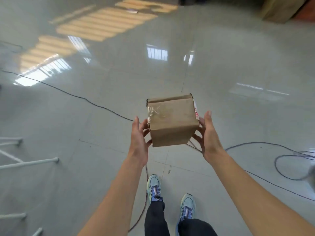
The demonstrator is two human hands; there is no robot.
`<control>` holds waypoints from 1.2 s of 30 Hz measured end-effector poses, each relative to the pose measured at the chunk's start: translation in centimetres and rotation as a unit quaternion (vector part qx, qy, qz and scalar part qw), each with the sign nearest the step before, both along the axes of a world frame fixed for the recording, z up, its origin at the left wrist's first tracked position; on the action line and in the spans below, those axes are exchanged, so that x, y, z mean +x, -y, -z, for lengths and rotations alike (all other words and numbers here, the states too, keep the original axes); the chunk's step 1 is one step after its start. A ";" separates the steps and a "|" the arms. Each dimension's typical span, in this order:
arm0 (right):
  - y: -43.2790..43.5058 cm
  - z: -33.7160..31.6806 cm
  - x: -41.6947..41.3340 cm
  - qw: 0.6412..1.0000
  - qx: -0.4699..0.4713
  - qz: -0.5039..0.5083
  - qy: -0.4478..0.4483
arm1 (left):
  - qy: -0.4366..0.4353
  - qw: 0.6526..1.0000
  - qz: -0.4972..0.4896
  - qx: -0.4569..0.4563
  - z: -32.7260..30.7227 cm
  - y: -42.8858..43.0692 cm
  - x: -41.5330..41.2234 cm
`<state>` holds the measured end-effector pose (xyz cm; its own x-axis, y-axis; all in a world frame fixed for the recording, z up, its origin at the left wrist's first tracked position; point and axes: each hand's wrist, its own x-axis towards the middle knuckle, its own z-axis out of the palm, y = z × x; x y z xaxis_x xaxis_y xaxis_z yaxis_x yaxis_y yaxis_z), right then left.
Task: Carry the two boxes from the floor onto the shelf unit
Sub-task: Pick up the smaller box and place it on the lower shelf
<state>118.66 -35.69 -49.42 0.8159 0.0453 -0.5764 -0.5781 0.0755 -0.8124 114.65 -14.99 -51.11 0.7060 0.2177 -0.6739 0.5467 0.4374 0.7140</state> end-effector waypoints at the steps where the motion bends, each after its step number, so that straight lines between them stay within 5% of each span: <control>1: 0.6 -2.0 -0.1 1.000 0.005 0.004 0.012 | 0.014 1.000 0.012 0.001 -2.1 0.5 0.0; 17: 9.5 -25.0 -6.1 0.975 0.008 0.123 0.187 | 0.189 0.973 0.129 -0.033 -25.8 9.5 -0.3; 36: 15.1 -35.4 -20.7 0.874 -0.004 0.396 0.282 | 0.333 0.817 0.457 -0.110 -35.1 20.4 -4.1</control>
<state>98.01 -50.74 -14.05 0.7448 -0.6636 -0.0707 0.1448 0.2641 -0.9536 110.52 -35.41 -16.05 0.7323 -0.6805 -0.0255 0.2392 0.2220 0.9452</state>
